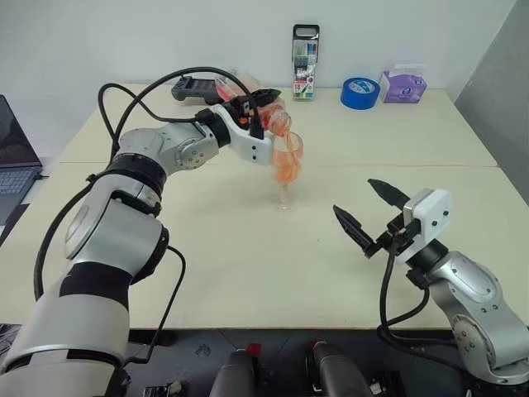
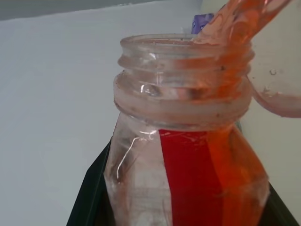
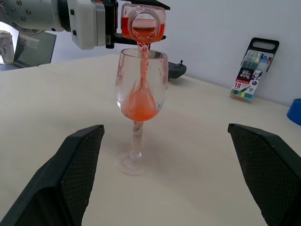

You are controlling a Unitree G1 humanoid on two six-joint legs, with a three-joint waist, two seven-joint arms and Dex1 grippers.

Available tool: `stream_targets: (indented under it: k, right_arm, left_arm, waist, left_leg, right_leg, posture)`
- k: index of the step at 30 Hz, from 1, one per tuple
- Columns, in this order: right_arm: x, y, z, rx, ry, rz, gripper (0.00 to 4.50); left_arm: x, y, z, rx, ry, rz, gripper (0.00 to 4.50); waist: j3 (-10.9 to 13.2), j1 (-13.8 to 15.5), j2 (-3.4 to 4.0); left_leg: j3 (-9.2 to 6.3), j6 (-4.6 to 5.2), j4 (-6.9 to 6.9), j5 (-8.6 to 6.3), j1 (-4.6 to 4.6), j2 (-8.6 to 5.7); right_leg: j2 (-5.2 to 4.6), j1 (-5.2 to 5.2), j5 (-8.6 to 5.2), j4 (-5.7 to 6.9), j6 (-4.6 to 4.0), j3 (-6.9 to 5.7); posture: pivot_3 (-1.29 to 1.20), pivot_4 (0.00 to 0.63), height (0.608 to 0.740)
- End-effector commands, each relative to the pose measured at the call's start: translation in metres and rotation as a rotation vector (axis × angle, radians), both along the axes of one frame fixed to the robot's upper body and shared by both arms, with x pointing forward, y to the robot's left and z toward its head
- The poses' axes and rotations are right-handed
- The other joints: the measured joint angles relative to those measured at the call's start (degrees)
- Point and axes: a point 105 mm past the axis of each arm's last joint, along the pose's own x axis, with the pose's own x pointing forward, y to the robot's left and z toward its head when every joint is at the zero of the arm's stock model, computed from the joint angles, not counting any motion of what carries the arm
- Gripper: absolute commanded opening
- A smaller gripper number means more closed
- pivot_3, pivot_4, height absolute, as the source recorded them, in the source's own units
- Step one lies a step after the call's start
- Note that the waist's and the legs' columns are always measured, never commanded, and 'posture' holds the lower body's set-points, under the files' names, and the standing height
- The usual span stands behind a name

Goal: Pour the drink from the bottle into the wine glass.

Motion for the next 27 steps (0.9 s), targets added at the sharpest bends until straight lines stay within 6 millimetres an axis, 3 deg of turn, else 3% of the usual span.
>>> stream_targets:
  k: [1,27]
  right_arm:
    - [-0.0005,0.0029,0.0093,0.017,-0.038,0.010,4.50]
    - [0.0034,0.0050,0.0126,0.027,-0.043,0.014,4.50]
  left_arm:
    - [-0.0033,0.0005,0.0282,-0.017,-0.087,-0.007,1.69]
    - [-0.0001,0.0073,0.0335,-0.055,-0.094,0.027,1.69]
  waist:
    - [0.00,0.03,0.00]
    - [0.00,0.04,0.00]
  left_leg:
    - [0.00,0.00,0.00,0.00,0.00,0.00]
    - [0.00,0.00,0.04,0.00,0.00,0.00]
  right_leg:
    - [0.00,0.00,0.00,0.01,0.00,0.00]
    - [-0.02,0.00,0.01,0.04,-0.01,0.00]
  posture:
    - [0.00,0.150,0.740]
    - [0.00,0.150,0.740]
